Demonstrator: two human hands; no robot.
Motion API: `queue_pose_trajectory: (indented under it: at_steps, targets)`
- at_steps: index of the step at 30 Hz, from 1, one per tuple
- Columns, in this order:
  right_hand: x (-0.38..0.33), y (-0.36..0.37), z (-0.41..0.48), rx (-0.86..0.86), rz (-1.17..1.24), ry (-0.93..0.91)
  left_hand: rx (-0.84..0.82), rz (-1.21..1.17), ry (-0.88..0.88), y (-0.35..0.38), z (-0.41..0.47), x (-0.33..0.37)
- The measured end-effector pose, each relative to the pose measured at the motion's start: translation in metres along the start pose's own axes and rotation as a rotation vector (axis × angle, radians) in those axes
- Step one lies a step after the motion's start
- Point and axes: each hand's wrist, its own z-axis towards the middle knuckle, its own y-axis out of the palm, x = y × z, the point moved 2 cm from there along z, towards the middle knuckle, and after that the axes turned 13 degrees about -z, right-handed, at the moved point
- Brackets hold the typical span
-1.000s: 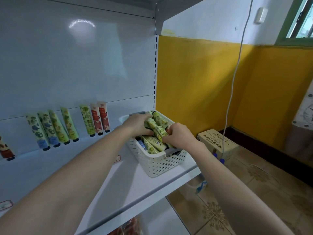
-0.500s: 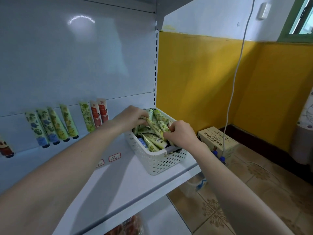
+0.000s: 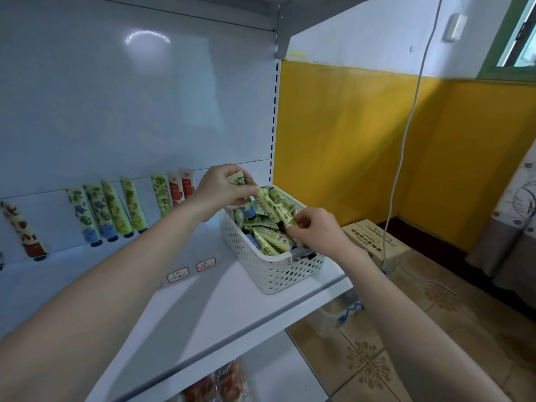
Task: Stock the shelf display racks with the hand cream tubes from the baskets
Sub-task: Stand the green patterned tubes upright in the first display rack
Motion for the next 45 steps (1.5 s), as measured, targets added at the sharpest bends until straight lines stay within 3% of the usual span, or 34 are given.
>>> queue_pose_trajectory:
  at_steps: [4, 7, 13, 27, 34, 41, 45]
  targets:
    - [-0.011, -0.003, 0.003, -0.059, -0.071, -0.037, 0.072, 0.048, 0.049, -0.005, -0.008, 0.001]
    - [-0.027, -0.012, 0.007, 0.023, -0.068, -0.109, 0.151, 0.026, 0.053, -0.009, -0.011, 0.005]
    - [-0.060, -0.022, 0.006, 0.156, 0.253, -0.067, 0.225, -0.095, 0.014, -0.027, -0.022, 0.022]
    - [-0.141, 0.006, -0.035, -0.028, 0.641, -0.066, 0.460, -0.172, 0.013, -0.102, -0.131, 0.047]
    - [-0.183, 0.034, -0.060, -0.092, 0.752, -0.121, 0.361, -0.235, -0.020, -0.142, -0.195, 0.040]
    - [-0.216, 0.053, -0.084, -0.106, 0.728, -0.221, 0.387, -0.283, -0.031, -0.165, -0.239, 0.022]
    - [-0.224, 0.060, -0.094, -0.201, 0.803, -0.233, 0.413, -0.343, -0.060, -0.175, -0.252, 0.015]
